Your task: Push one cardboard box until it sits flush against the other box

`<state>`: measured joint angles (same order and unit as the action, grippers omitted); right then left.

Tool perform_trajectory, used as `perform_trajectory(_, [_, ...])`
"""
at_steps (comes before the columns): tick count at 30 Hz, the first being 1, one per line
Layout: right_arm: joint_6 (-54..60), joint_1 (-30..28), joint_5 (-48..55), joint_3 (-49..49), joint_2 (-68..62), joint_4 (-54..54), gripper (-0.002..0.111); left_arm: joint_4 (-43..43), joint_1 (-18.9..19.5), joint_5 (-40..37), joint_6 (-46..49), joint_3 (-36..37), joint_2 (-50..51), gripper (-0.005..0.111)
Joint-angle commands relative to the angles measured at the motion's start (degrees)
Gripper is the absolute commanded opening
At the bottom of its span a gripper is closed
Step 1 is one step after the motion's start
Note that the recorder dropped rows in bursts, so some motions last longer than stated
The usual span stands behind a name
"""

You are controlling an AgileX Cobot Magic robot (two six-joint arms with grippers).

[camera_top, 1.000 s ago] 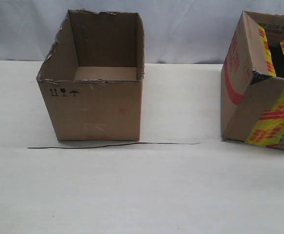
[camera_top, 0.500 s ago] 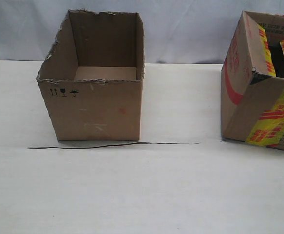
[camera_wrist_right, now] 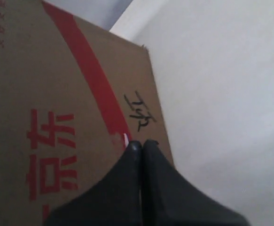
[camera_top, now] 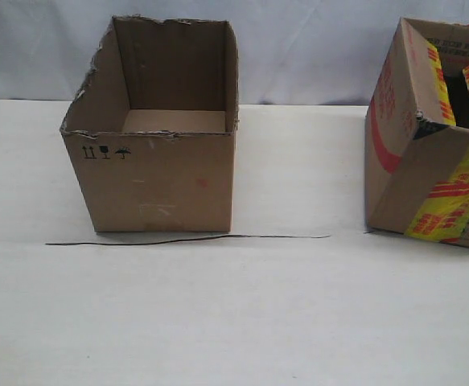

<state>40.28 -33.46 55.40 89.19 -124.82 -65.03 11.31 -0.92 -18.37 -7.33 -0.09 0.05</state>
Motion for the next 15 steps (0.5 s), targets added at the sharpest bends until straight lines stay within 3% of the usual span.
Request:
perform_trajectory(1, [3.02, -0.31, 7.11, 2.36, -4.82, -5.04, 0.0, -0.39, -0.46, 0.69, -0.23, 0.09, -0.05, 0.0])
perform_trajectory(7, [3.9, 0.61, 9.45, 2.71, -7.27, -4.68, 0.0, -0.39, -0.46, 0.69, -0.23, 0.09, -0.05, 0.0])
perform_trajectory(15, [6.19, 7.96, 8.68, 2.71, -7.27, -5.65, 0.0, -0.39, -0.46, 0.69, -0.23, 0.09, -0.05, 0.0])
